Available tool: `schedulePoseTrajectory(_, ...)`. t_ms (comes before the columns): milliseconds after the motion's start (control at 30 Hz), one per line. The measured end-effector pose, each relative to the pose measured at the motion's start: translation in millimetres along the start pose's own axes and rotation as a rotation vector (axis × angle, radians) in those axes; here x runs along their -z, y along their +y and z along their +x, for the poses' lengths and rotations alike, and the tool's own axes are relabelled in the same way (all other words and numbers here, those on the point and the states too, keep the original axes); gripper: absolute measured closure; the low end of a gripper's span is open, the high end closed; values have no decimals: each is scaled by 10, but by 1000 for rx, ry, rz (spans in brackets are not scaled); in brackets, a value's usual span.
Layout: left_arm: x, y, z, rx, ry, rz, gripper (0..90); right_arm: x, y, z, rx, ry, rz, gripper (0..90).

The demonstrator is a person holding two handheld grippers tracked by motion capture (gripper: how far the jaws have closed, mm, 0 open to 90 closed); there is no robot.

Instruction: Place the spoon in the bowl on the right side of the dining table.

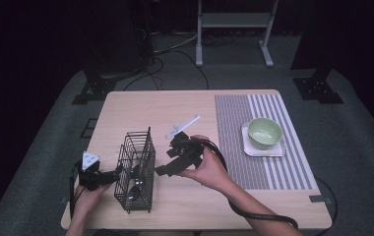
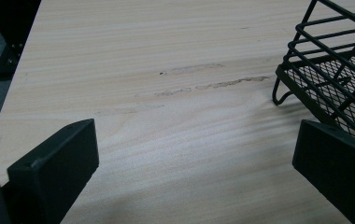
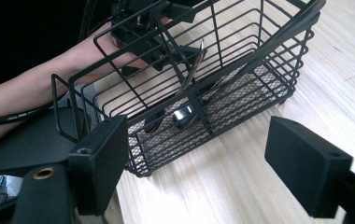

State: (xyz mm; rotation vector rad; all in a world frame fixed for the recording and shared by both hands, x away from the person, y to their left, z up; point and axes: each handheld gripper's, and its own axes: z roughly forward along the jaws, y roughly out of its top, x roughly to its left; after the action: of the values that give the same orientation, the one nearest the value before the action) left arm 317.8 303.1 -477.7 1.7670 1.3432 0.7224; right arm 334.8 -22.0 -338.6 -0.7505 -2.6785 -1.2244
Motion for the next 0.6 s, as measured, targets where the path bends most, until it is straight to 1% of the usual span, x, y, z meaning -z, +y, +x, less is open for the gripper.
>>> schedulePoseTrajectory(200, 0, 0, -1, 0, 0, 0, 0, -22, 31, -2, -3, 5, -2, 210)
schedulePoseTrajectory(500, 0, 0, 0, 1, 0, 0, 0, -92, 128, -11, -8, 3, -5, 224)
schedulePoseTrajectory(533, 0, 0, 1, 1, 0, 0, 0, -108, 151, -13, -11, 7, -10, 246)
schedulePoseTrajectory(567, 0, 0, 1, 1, 0, 0, 0, -108, 151, -13, -11, 7, -10, 246)
schedulePoseTrajectory(600, 0, 0, 1, 1, -1, 0, 0, -123, 174, -14, -18, 12, -12, 294)
